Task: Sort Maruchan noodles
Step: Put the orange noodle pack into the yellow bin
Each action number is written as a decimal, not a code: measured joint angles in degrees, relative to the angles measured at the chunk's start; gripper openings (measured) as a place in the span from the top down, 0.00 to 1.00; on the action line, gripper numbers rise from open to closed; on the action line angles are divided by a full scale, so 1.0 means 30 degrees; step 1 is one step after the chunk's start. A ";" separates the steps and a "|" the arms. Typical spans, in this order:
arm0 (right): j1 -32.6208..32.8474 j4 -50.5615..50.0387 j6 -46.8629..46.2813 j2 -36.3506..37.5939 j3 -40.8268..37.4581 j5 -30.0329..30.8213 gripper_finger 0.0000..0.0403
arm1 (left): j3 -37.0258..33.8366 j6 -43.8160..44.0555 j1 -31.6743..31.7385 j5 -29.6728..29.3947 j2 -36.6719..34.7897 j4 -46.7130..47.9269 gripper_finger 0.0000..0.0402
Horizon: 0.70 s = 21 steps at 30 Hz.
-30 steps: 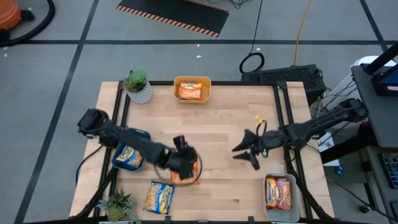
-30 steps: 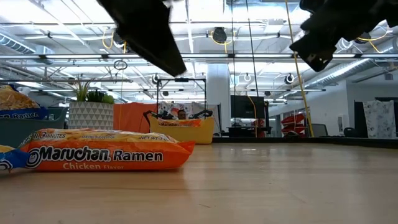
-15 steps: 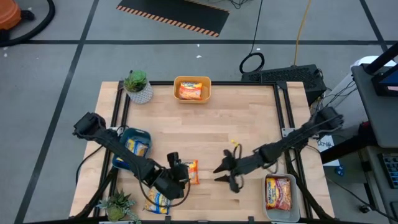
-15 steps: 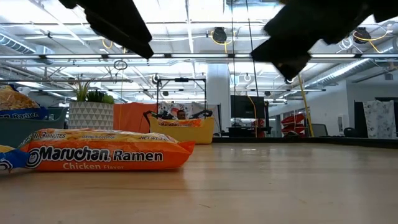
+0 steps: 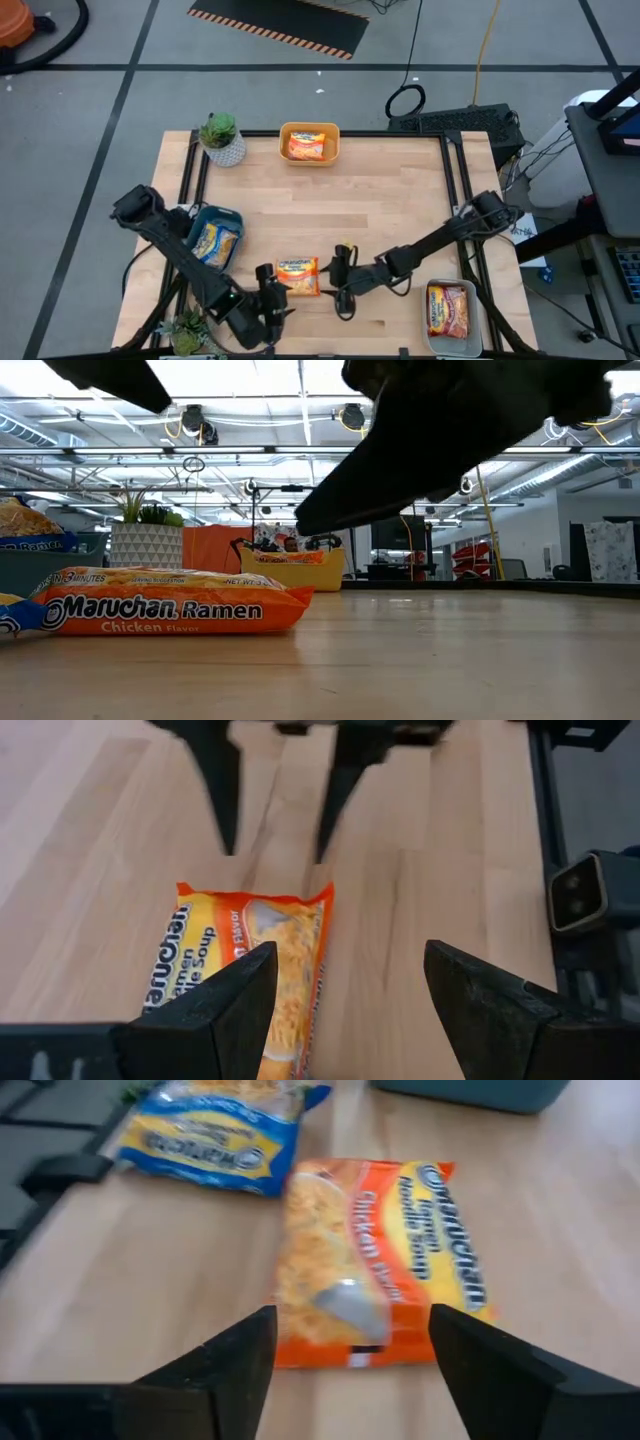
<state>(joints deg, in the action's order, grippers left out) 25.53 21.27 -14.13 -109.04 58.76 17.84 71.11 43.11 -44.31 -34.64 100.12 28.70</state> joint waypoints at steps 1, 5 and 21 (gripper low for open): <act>-0.0155 0.0096 0.0363 -0.0122 0.0000 0.0023 0.35 | -0.0001 0.0070 -0.0160 -0.0100 0.0007 0.0014 0.36; -0.1103 -0.0338 0.1394 -0.0434 0.0005 -0.1569 0.34 | 0.0001 0.0320 -0.0567 -0.0282 0.0001 0.0060 0.36; -0.5011 -0.0165 0.6033 -0.1725 0.0000 -0.6929 0.41 | 0.0001 -0.0314 0.0477 -0.0457 0.0007 0.2194 0.36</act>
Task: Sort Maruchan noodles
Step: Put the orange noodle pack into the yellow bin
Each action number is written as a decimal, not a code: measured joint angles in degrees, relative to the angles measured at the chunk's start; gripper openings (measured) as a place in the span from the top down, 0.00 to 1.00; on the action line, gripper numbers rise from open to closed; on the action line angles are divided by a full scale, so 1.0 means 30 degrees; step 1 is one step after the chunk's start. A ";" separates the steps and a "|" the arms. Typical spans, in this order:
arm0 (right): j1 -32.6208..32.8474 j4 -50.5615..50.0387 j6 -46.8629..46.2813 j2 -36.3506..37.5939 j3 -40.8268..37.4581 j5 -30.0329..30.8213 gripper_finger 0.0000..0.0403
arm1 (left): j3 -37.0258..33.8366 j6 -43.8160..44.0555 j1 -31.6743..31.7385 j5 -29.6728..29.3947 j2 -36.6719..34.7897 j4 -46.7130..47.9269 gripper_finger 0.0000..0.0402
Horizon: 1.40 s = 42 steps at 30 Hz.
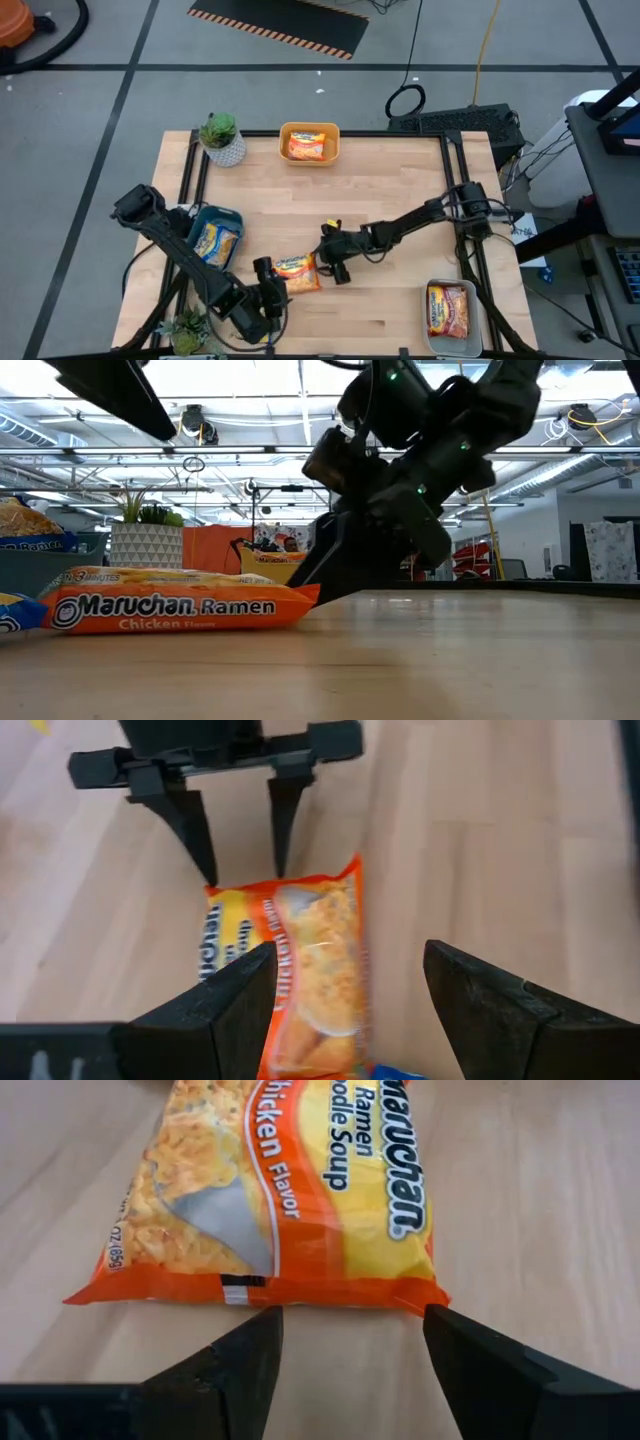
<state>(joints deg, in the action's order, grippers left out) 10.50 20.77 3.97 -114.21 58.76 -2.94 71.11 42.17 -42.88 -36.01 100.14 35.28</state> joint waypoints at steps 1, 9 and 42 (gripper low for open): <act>-0.0168 -0.0013 0.0257 0.0000 0.0000 -0.0250 0.41 | 0.0000 0.0005 0.0137 0.0003 0.0000 0.0243 0.36; -0.1076 -0.0138 0.3106 0.0047 -0.0007 -0.1645 0.41 | 0.0000 -0.0109 0.1224 0.0513 -0.0142 0.1805 0.36; -0.4523 0.5181 0.3963 -0.5129 0.1967 -1.1627 0.63 | 0.0015 -0.4956 0.6808 0.3031 -0.0787 0.1723 0.36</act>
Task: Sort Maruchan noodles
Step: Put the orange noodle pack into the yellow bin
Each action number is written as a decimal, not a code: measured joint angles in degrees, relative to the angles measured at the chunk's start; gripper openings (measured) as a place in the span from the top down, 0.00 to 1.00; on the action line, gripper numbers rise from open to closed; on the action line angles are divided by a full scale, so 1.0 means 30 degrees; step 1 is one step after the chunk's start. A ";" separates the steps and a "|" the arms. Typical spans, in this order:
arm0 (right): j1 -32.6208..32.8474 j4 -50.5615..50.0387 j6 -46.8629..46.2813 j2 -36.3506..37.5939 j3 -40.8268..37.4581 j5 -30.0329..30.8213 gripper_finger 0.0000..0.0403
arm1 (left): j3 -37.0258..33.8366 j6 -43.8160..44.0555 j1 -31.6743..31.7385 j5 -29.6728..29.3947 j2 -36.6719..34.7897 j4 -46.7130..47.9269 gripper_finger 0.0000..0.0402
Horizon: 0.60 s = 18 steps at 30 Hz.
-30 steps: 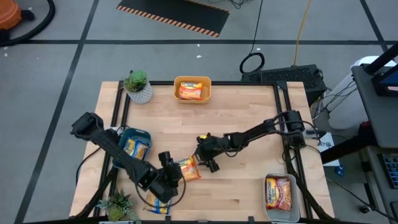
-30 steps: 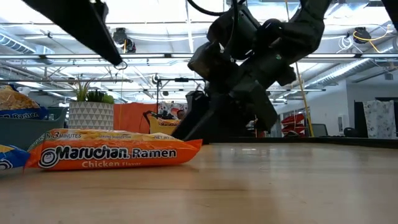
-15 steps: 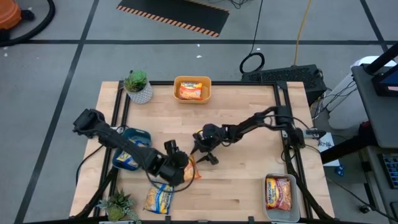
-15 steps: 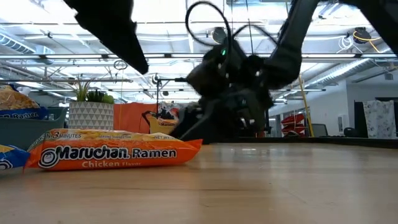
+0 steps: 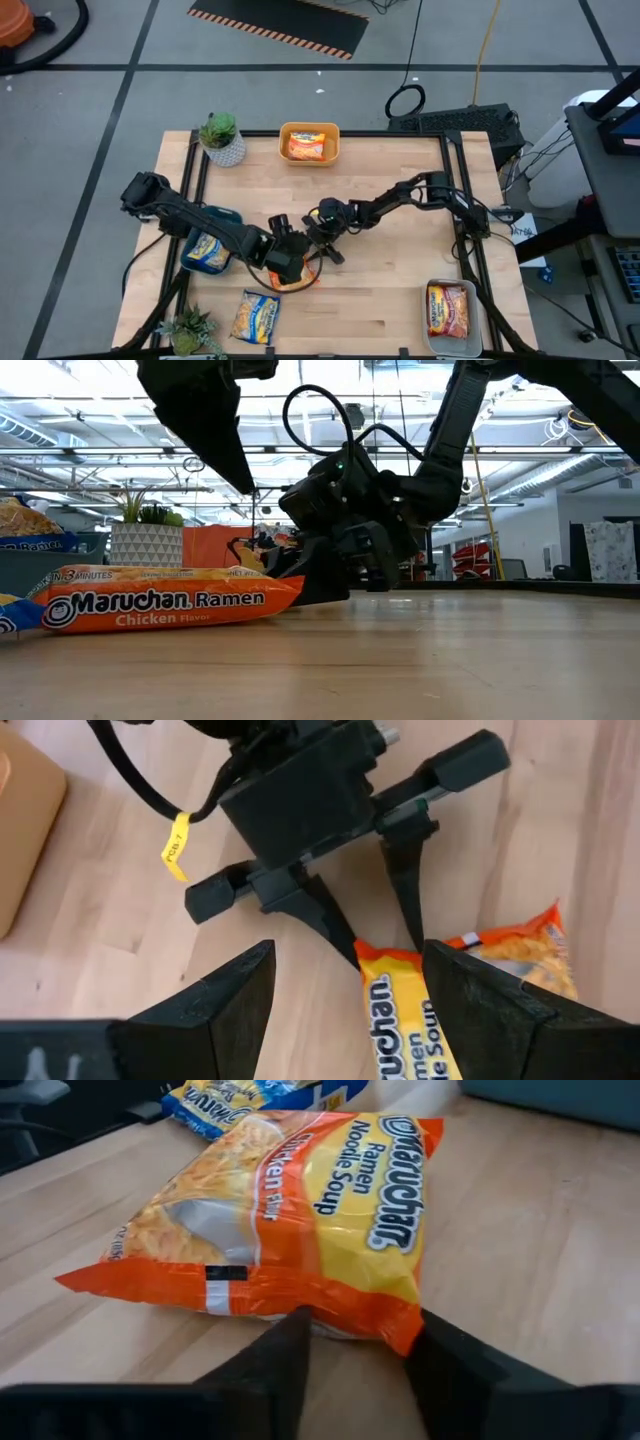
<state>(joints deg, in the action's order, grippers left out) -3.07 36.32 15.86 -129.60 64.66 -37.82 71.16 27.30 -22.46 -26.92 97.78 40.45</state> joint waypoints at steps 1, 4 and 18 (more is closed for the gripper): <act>-0.0066 -0.0014 -0.0092 -0.0006 -0.0007 -0.0007 0.66 | -0.0001 -0.0013 0.0009 0.0000 0.0000 0.0005 0.36; -0.0102 -0.0039 -0.0495 -0.0022 -0.0015 0.0052 0.77 | 0.0000 -0.0152 0.0009 0.0000 0.0000 0.0005 0.36; 0.1548 -0.1363 -0.1982 0.3615 -0.2705 0.5119 1.00 | -0.0009 -0.0092 -0.0076 0.0029 0.0000 -0.0091 0.36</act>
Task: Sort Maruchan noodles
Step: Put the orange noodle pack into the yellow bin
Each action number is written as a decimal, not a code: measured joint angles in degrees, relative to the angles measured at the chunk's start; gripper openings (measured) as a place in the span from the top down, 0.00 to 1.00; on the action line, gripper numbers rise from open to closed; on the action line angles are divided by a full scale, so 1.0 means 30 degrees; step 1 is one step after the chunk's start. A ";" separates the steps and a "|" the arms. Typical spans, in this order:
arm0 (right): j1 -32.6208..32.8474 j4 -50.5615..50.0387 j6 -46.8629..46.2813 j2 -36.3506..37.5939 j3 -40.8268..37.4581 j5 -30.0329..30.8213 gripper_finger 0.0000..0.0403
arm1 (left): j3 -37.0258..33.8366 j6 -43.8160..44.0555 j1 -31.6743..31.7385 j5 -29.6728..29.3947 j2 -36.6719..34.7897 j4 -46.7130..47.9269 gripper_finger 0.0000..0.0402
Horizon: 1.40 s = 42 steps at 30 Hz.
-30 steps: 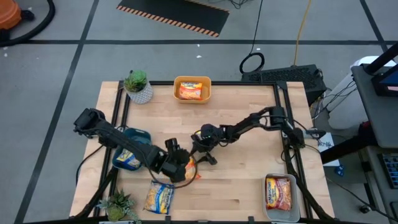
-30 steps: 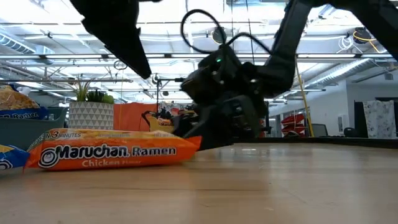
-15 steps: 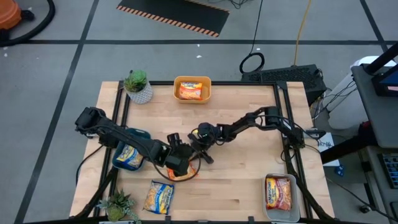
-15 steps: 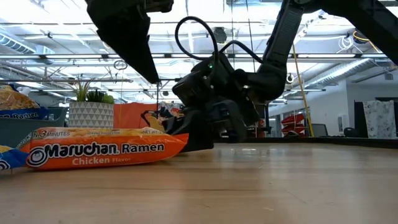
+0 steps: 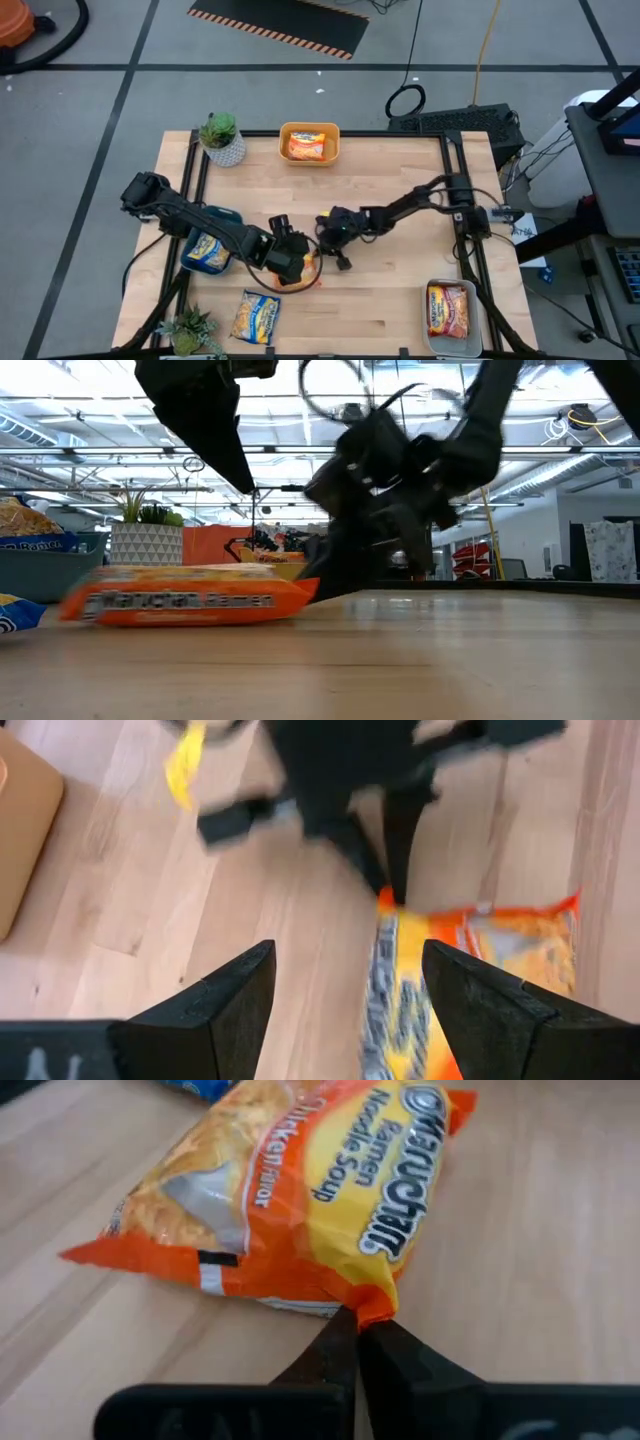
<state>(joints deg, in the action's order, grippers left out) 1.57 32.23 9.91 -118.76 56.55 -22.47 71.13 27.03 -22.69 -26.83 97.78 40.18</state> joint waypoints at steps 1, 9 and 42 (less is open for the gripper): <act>0.0162 -0.0124 0.0005 0.0598 -0.0459 0.0575 1.00 | -0.0013 0.0136 -0.0043 -0.0008 0.0000 -0.0018 0.36; 0.1847 0.0068 -0.0658 0.5984 -0.3888 0.5585 1.00 | -0.0013 0.0707 -0.0793 -0.0073 0.0004 -0.2162 0.36; 0.6332 -0.0503 -0.0701 1.2801 -0.6331 1.1927 1.00 | -0.0013 -0.6733 0.0450 0.2798 0.0007 -1.1619 0.36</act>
<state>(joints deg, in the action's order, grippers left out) 20.57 30.72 7.81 -80.35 37.55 13.32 71.09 6.83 -21.34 -18.44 97.80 5.32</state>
